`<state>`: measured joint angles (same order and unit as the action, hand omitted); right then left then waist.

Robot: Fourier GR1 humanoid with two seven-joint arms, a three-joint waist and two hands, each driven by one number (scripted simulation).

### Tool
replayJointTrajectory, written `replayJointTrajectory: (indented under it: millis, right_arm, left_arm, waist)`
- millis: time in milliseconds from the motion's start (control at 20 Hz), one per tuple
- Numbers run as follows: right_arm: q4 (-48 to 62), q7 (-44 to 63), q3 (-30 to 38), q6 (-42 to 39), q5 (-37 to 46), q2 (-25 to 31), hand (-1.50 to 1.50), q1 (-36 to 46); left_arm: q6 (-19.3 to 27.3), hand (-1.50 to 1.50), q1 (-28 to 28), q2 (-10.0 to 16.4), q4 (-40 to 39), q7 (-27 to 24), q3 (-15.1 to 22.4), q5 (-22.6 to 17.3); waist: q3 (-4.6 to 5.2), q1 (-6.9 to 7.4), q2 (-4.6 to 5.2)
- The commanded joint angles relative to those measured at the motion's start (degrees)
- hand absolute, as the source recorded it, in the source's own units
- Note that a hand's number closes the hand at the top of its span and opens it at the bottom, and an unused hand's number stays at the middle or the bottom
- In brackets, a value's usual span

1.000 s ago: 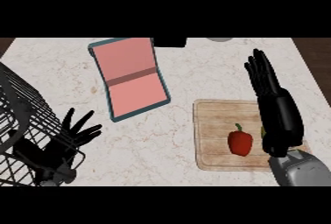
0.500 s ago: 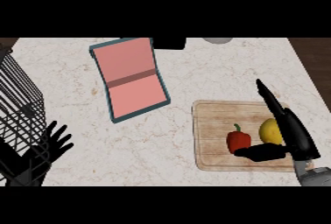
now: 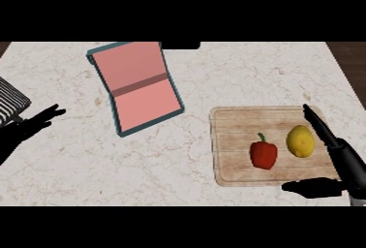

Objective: Pick the bell pepper from the cutting board and place it in the cardboard box

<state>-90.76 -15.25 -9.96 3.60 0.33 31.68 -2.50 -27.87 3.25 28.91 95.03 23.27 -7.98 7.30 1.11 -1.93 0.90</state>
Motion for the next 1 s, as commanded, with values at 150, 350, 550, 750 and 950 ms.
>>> replayJointTrajectory:
  millis: [150, 350, 550, 750, 950]
  right_arm:
    - [2.49, 0.53, -0.26, -4.94, 8.88, 12.80, -1.50, 0.03]
    - [1.25, 4.49, -2.84, -10.71, 10.99, 17.19, -1.50, 1.83]
    - [-0.36, 11.82, -6.09, -17.56, 13.24, 21.02, -1.50, 5.58]
    - [0.05, 18.09, -10.35, -21.34, 13.86, 16.95, -1.50, 10.16]
    - [5.77, 19.95, -11.57, -23.30, 16.09, 15.09, -1.50, 13.66]
  left_arm:
    - [16.31, 0.00, 2.25, -5.71, -3.90, -6.10, -9.31, 3.08]
    - [19.39, 0.00, 3.20, -7.28, -5.51, -7.93, -8.60, 4.54]
    - [21.13, 0.00, 5.20, -7.82, -10.85, -11.31, -7.55, 5.61]
    - [24.53, 0.00, 6.42, -10.35, -13.13, -14.07, -4.86, 7.75]
    - [25.42, 0.00, 5.30, -9.98, -14.71, -17.32, -6.16, 7.69]
  waist:
    - [-0.71, 3.80, -0.75]
    - [-0.84, 3.44, -0.60]
    - [-0.79, 3.33, -0.26]
    - [-0.97, 3.92, -0.30]
    - [-1.09, 3.68, -0.38]
